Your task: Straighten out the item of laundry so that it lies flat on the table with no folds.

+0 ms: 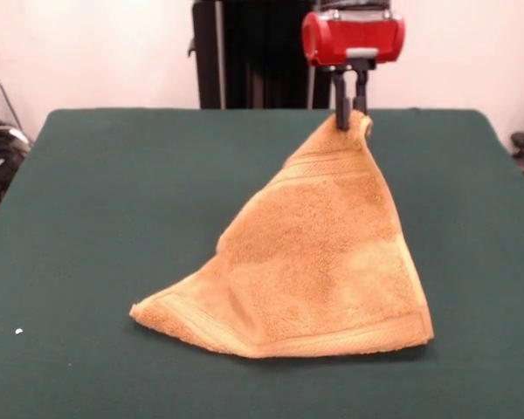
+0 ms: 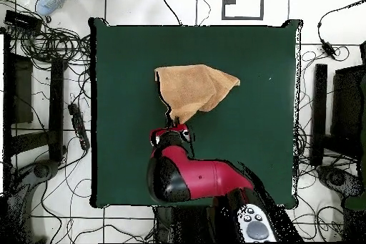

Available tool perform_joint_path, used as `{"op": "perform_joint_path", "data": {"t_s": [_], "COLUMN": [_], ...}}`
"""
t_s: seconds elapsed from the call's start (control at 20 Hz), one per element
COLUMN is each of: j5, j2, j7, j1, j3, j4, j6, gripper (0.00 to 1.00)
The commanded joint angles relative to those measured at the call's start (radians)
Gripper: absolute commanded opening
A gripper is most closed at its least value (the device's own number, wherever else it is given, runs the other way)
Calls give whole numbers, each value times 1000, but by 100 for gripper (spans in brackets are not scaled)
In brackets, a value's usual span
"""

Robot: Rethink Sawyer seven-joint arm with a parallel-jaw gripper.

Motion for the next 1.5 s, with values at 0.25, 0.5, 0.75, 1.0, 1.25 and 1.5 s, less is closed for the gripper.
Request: {"op": "perform_joint_path", "data": {"t_s": [0.25,0.5,0.75,1.0,1.25,1.5], "j5": [217,284,338,363,384,379], "j2": [45,39,40,45,30,28], "j7": [372,386,405,430,443,442], "j1": [139,175,231,258,285,283], "j3": [-62,-58,-77,-75,-87,-87], "j4": [190,222,227,223,219,215], "j6": [-106,-110,-128,-123,-97,-80], "gripper": [0,0,0,0,0,0]}}
